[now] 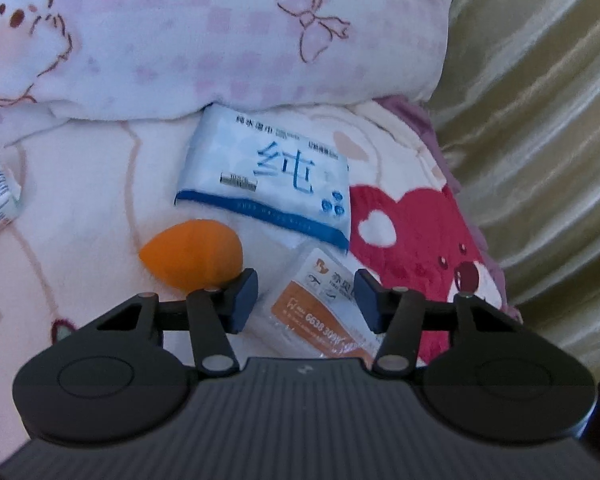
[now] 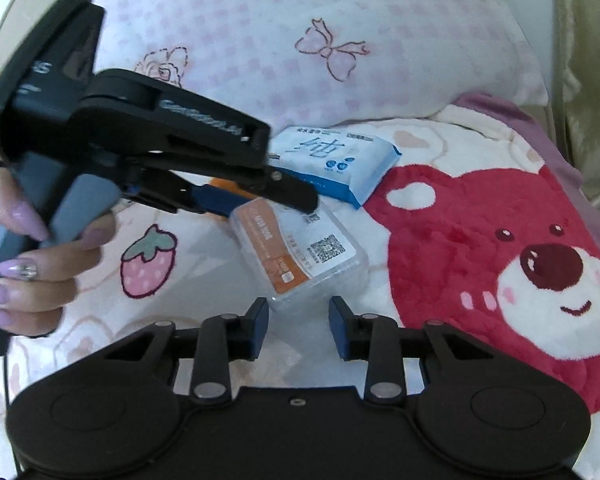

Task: Organize objects
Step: 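Lower the left gripper onto the clear plastic box and close on it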

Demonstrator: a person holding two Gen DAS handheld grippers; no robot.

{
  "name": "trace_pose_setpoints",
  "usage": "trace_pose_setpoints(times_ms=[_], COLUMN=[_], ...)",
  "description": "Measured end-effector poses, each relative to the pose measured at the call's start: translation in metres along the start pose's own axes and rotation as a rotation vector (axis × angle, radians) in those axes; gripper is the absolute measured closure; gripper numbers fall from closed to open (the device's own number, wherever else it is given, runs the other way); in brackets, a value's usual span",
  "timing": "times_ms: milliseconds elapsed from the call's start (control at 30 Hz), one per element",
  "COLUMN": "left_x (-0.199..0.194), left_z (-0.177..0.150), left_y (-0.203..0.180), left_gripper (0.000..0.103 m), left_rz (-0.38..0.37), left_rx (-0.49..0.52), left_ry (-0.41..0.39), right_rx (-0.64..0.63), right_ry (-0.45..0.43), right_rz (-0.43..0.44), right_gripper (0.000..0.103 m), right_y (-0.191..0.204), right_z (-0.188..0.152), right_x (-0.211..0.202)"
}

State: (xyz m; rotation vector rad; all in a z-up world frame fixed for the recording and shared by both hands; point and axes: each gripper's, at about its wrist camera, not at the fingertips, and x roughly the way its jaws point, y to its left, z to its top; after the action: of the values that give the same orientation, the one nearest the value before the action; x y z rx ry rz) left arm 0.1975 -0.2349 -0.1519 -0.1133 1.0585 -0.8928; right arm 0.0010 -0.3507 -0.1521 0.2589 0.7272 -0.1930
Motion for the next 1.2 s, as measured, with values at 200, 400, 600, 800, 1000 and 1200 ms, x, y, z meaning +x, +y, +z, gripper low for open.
trace_pose_setpoints(times_ms=[200,400,600,800,1000,1200], left_x=[-0.012,-0.022,-0.026,-0.021,-0.013,-0.014], left_z=[-0.016,-0.031,-0.038,-0.032,-0.038,-0.044], left_y=[-0.004,0.009,0.021,0.013,0.012,0.003], left_gripper=[0.051,0.052,0.048,0.048,0.045,0.045], left_rz=[0.019,-0.03,-0.1,-0.01,0.013,0.049], left_rx=[0.007,-0.12,-0.256,-0.205,-0.227,-0.204], left_ry=[0.053,0.117,0.187,0.147,0.115,0.075], right_rx=[0.006,-0.052,0.008,0.01,-0.024,-0.062], right_ry=[0.012,0.005,0.005,0.006,0.034,0.047], right_rz=[0.052,0.033,0.087,0.107,0.096,0.075], right_gripper=[0.052,0.039,0.028,0.021,0.013,0.007], right_y=[0.0,0.01,0.0,0.003,0.003,0.009], right_z=[0.0,-0.002,0.0,-0.003,-0.002,-0.002], right_x=[-0.015,-0.021,-0.023,-0.018,-0.001,0.009])
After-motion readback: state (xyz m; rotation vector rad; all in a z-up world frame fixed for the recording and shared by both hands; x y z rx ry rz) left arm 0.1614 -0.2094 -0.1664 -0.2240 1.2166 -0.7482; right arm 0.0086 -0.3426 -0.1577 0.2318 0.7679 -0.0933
